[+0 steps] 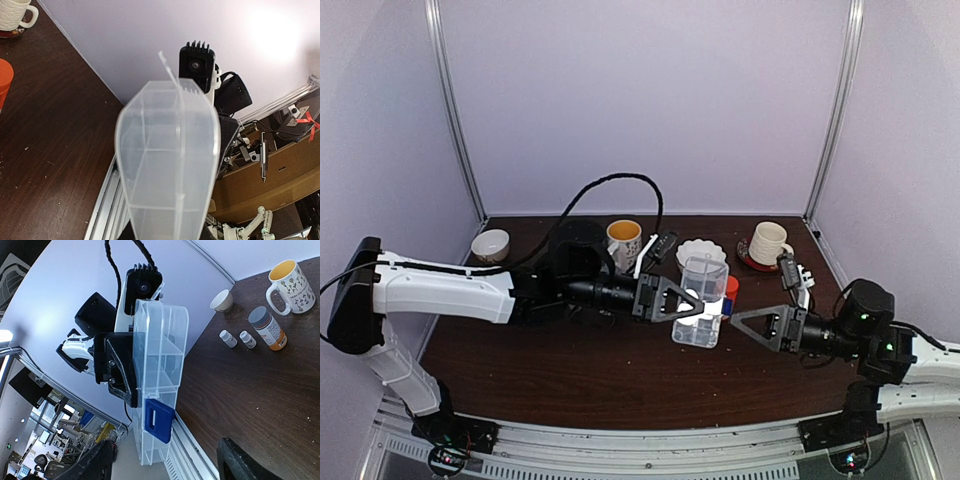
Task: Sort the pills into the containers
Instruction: Open the lid of the pill container, then hold the lid of the pill container.
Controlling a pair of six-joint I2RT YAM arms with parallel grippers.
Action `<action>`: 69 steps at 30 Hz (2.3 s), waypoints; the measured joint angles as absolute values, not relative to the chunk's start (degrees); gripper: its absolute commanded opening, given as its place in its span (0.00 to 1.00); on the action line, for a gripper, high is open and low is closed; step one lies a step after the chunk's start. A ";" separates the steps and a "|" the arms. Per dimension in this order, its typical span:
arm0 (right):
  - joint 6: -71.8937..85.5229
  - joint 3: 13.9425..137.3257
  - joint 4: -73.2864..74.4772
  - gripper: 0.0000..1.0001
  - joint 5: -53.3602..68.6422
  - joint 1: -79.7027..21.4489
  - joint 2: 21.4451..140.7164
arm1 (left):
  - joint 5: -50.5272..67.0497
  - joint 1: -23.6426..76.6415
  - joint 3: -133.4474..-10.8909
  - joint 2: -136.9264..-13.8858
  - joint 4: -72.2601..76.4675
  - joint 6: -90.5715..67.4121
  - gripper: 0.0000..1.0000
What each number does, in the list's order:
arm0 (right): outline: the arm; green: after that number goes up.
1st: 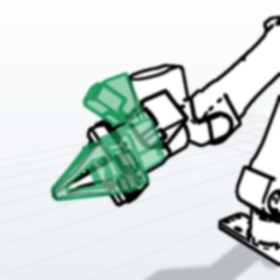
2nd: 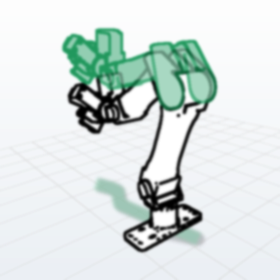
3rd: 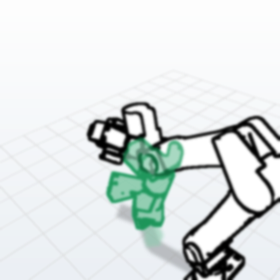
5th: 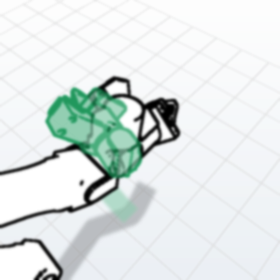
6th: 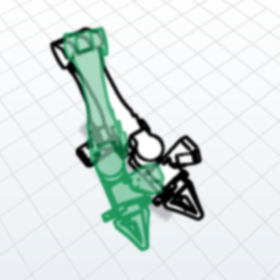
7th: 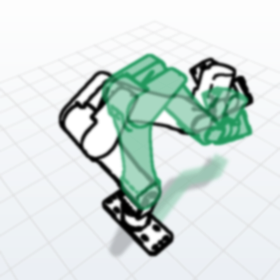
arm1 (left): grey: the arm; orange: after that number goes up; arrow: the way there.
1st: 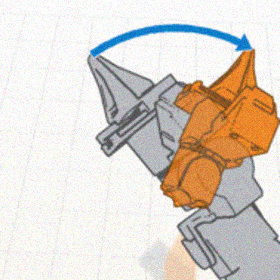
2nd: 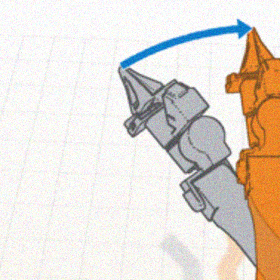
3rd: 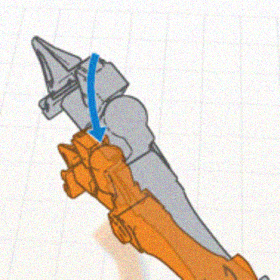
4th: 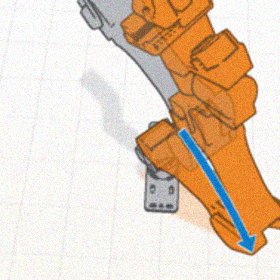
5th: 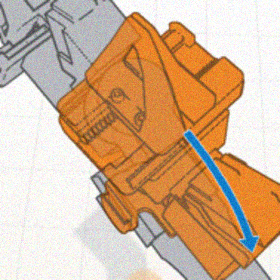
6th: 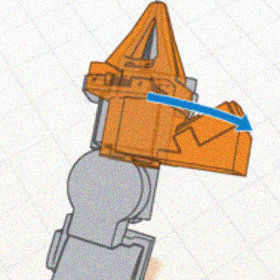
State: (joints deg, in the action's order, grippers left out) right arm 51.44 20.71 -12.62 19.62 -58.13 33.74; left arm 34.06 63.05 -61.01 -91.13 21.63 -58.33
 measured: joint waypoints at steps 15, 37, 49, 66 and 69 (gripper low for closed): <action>52.25 21.34 -15.27 0.40 20.16 -58.13 35.88 | 36.21 63.05 -60.99 -92.23 23.16 -59.37 0.19; 52.75 22.13 -15.73 0.19 20.16 -58.13 36.73 | 36.21 63.05 -59.51 -92.51 24.58 -59.99 0.20; 52.45 22.13 -14.57 1.00 19.14 -58.13 34.17 | 36.12 63.05 -59.46 -92.60 25.65 -60.01 0.20; 50.24 22.17 -7.35 0.23 16.84 -57.34 30.94 | 35.18 62.30 -56.82 -91.88 25.36 -59.94 0.20; 50.52 22.15 -8.43 0.56 17.04 -57.28 31.62 | 34.89 62.30 -56.42 -90.91 25.41 -59.96 0.20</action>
